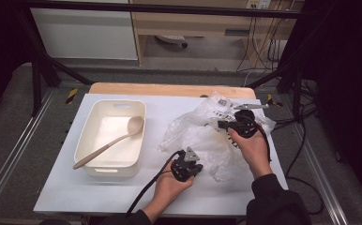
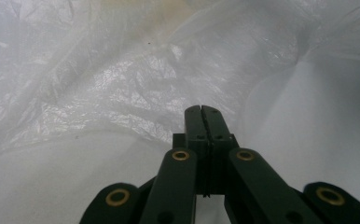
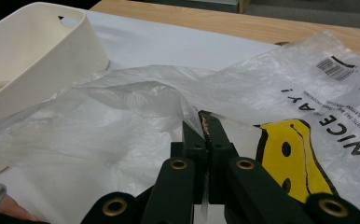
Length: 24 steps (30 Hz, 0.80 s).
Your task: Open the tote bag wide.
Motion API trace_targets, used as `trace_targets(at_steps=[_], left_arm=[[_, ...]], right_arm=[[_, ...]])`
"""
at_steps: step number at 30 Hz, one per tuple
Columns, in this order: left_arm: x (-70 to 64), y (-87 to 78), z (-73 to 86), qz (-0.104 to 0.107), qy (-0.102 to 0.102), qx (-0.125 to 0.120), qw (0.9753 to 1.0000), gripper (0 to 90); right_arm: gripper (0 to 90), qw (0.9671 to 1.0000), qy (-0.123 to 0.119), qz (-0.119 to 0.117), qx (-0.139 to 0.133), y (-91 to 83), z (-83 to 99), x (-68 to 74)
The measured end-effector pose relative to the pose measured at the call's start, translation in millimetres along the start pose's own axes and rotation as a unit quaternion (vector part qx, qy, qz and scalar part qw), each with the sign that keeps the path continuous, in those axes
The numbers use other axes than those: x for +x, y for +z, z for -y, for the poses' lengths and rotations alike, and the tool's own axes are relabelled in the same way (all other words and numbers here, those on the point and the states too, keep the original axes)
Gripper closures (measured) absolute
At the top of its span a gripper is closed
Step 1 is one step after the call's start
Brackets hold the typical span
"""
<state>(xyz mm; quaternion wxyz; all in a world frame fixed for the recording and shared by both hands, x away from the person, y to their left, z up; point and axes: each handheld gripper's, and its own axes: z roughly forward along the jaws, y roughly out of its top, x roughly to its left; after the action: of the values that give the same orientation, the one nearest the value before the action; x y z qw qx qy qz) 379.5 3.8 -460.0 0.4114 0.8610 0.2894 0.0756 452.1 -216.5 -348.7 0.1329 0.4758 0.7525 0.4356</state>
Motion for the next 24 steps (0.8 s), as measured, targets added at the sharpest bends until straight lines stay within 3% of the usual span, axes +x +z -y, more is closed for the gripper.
trace_targets(at_steps=[14,24], left_arm=[[-0.4,0.4,-0.6,0.001,-0.002,0.001,1.0000,90.0],[-0.5,0.4,-0.5,0.000,-0.002,0.001,1.0000,90.0]], right_arm=[[90.0,0.9999,-0.004,-0.007,-0.012,-8.1,-29.2,7.3],[90.0,0.9998,-0.003,-0.012,-0.013,-1.2,-43.5,13.2]])
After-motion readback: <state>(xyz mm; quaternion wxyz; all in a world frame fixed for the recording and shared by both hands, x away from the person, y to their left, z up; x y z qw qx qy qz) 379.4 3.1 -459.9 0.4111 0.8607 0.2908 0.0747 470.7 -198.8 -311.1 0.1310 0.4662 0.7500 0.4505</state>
